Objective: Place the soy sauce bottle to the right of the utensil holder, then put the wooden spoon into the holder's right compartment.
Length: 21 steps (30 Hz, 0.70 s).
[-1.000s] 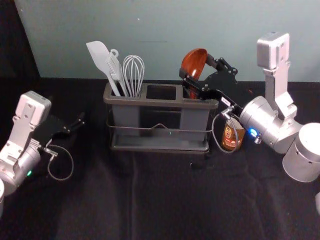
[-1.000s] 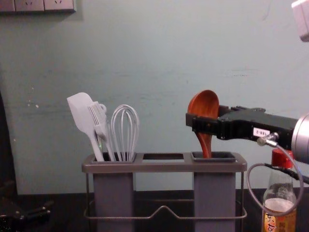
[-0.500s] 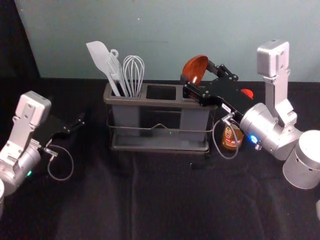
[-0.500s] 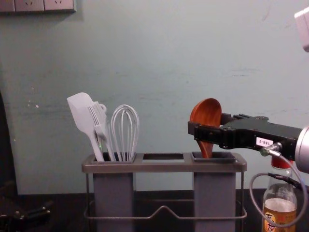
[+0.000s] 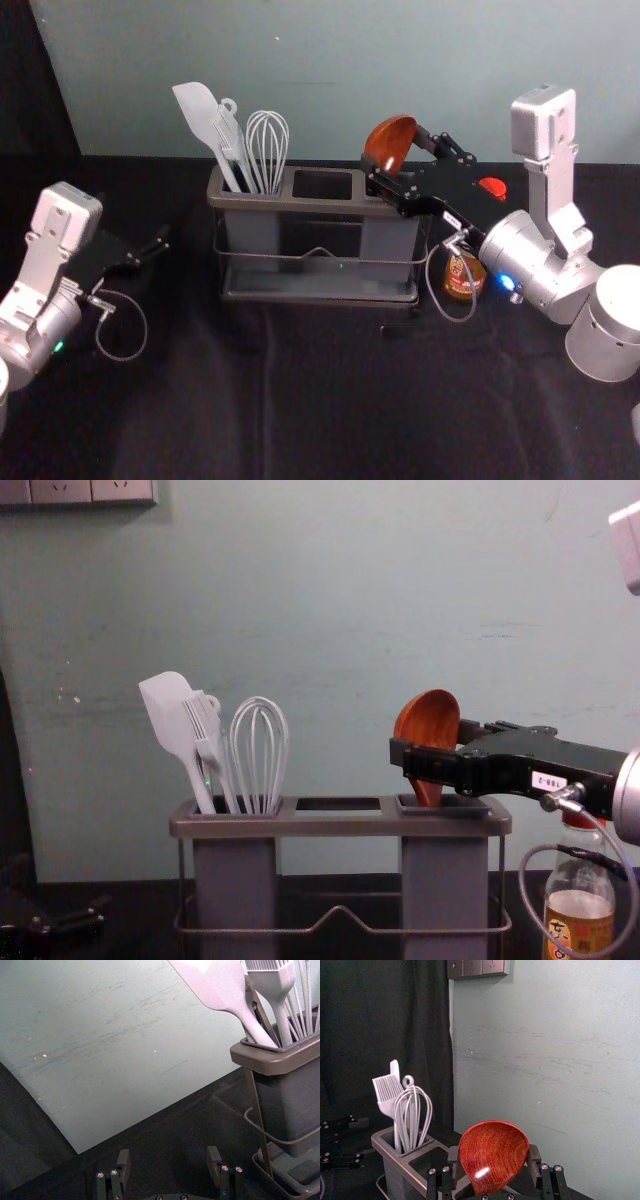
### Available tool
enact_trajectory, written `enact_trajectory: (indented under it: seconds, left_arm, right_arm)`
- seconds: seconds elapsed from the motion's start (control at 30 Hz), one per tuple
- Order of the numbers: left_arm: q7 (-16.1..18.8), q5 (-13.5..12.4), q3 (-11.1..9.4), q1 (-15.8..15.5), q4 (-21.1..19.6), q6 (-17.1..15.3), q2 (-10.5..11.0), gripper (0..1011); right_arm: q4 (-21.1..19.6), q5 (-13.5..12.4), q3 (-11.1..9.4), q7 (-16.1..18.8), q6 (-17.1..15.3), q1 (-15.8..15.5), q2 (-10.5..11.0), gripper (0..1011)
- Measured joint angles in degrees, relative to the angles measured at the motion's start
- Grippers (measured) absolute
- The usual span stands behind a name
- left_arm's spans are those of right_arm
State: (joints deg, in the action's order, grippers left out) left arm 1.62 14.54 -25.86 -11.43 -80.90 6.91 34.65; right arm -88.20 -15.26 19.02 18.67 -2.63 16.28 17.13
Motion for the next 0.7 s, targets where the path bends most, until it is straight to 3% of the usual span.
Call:
enact_trajectory:
  seconds: [0.27,0.5,0.7]
  left_arm:
    - [0.00,0.00,0.00,0.00,0.00,0.00,0.00,1005]
    - [0.00,0.00,0.00,0.00,0.00,0.00,0.00,1005]
    - [0.00,0.00,0.00,0.00,0.00,0.00,0.00,1005]
  right_arm:
    - [0.01,0.04,0.00,0.02,-0.02,0.01,-0.01,838]
    - [0.01,0.05,0.00,0.03,-0.03,0.03,-0.01,1003]
    - [0.01,0.05,0.00,0.04,-0.02,0.06,-0.01,1002]
